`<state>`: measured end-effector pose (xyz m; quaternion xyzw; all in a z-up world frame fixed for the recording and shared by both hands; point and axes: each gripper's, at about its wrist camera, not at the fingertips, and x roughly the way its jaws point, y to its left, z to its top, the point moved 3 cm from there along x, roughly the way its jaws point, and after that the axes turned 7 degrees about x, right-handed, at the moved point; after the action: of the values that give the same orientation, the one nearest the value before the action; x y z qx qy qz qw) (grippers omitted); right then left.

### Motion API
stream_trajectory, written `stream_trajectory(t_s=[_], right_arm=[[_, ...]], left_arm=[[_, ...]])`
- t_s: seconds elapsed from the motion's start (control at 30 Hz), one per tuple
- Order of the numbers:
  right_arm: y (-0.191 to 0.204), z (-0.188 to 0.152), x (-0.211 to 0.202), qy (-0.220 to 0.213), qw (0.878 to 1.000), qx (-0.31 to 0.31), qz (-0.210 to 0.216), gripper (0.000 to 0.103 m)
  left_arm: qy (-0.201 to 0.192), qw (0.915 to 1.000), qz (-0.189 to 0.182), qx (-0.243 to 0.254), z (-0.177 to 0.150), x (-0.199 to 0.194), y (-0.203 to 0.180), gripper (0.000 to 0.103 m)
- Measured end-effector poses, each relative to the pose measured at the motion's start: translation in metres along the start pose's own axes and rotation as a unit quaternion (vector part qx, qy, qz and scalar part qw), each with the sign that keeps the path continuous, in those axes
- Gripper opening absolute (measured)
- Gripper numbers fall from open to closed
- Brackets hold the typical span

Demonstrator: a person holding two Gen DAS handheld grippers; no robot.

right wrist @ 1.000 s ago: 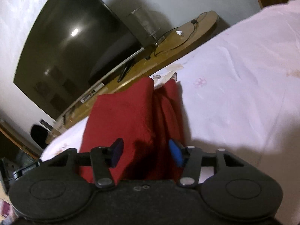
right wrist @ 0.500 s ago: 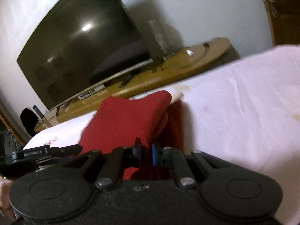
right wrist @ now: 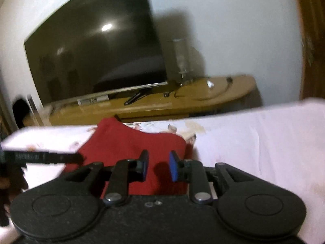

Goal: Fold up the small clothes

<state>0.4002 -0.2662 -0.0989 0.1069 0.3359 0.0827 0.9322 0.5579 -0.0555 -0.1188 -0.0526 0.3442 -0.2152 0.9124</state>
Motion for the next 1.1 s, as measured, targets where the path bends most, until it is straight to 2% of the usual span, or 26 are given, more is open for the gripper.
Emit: stream_trajectory(t_s=[0.03,0.07,0.1,0.2,0.27,0.33,0.47,0.53,0.63,0.7,0.77,0.87,0.97,1.1], right_arm=[[0.002,0.002,0.012,0.016,1.0,-0.004,-0.005,0.014],[-0.001,0.0,0.03,0.048,0.998,-0.009,-0.024,0.011],[-0.005,-0.005,0.043,0.074,0.996,-0.015,-0.044,0.011],[-0.017,-0.007,0.049,0.079,0.995,-0.001,-0.054,0.011],[-0.016,-0.004,0.043,0.081,0.995,-0.002,-0.05,0.015],[-0.009,0.0,0.029,0.064,0.996,-0.015,-0.053,0.029],[0.004,-0.005,-0.006,0.047,0.998,-0.025,-0.024,0.036],[0.014,-0.016,-0.017,0.049,0.998,-0.039,-0.01,0.037],[0.019,-0.035,0.001,0.079,0.993,-0.073,-0.051,0.043],[0.008,-0.034,0.003,0.079,0.995,-0.027,-0.048,0.048],[0.004,-0.029,-0.002,0.086,0.995,0.0,-0.046,0.048],[0.014,-0.025,-0.021,0.072,0.996,-0.024,-0.044,0.045],[0.015,-0.028,-0.04,0.072,0.997,-0.007,-0.025,0.046],[0.013,-0.048,-0.039,0.105,0.994,-0.006,-0.016,0.048]], left_arm=[[0.017,0.9998,0.006,0.006,-0.001,0.01,0.0,0.067],[0.035,0.9994,0.002,0.008,-0.005,0.02,0.002,0.069],[0.034,0.9994,-0.001,0.001,-0.008,0.022,0.005,0.076],[0.034,0.9993,-0.003,-0.011,-0.008,0.02,0.009,0.078],[0.032,0.9994,-0.003,-0.009,-0.006,0.009,0.006,0.078],[0.015,0.9997,-0.018,-0.003,-0.008,-0.011,0.001,0.078],[0.014,0.999,-0.037,0.019,-0.026,-0.03,-0.015,0.078],[0.024,0.999,-0.021,0.031,-0.034,-0.029,-0.021,0.078],[0.04,0.9989,-0.024,-0.007,-0.043,-0.019,-0.014,0.079],[0.042,0.9987,-0.025,-0.012,-0.043,-0.022,-0.012,0.079],[0.042,0.999,-0.017,0.002,-0.042,-0.031,-0.015,0.079],[0.04,0.9988,-0.018,0.023,-0.042,-0.049,-0.022,0.079],[0.047,0.9982,-0.022,0.029,-0.053,-0.062,-0.026,0.079],[0.073,0.9965,-0.013,0.039,-0.077,-0.061,-0.029,0.079]])
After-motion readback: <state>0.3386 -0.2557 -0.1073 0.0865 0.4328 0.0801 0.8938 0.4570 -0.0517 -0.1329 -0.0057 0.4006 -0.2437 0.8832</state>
